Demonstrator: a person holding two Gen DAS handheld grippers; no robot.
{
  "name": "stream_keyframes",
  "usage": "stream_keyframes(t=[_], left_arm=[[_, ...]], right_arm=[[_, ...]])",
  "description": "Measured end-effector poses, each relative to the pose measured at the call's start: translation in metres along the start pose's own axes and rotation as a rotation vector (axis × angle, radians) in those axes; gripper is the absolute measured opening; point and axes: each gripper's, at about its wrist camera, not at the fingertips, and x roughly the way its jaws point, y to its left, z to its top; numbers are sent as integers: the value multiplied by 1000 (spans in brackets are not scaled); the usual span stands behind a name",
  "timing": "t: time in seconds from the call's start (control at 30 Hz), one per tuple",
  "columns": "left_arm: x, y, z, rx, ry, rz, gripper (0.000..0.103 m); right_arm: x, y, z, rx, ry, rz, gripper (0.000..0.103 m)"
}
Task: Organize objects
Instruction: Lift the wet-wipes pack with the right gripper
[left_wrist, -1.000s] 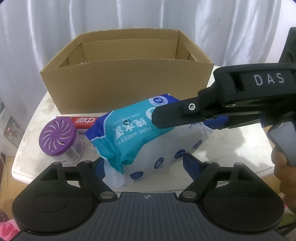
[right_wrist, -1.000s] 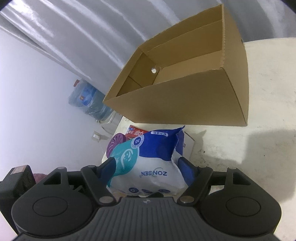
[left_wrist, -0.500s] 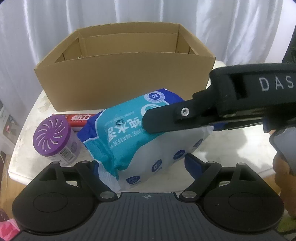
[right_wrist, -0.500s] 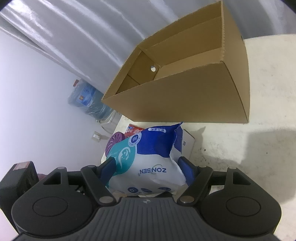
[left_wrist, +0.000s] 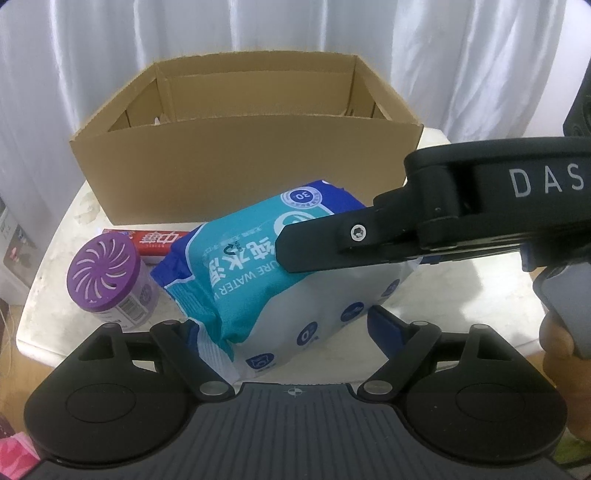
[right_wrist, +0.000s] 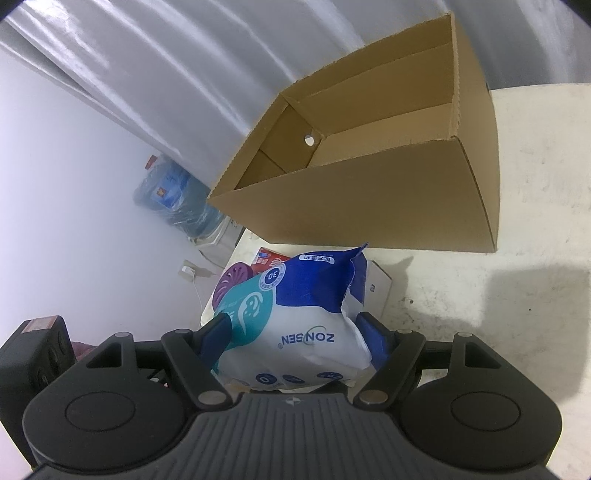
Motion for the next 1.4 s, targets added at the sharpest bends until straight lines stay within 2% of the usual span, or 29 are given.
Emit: stream_keyframes(t=[1.4], left_arm=[[-28, -8, -5, 37, -64, 13, 85]], right_arm=[[-26, 18, -4, -24, -45, 11, 78]])
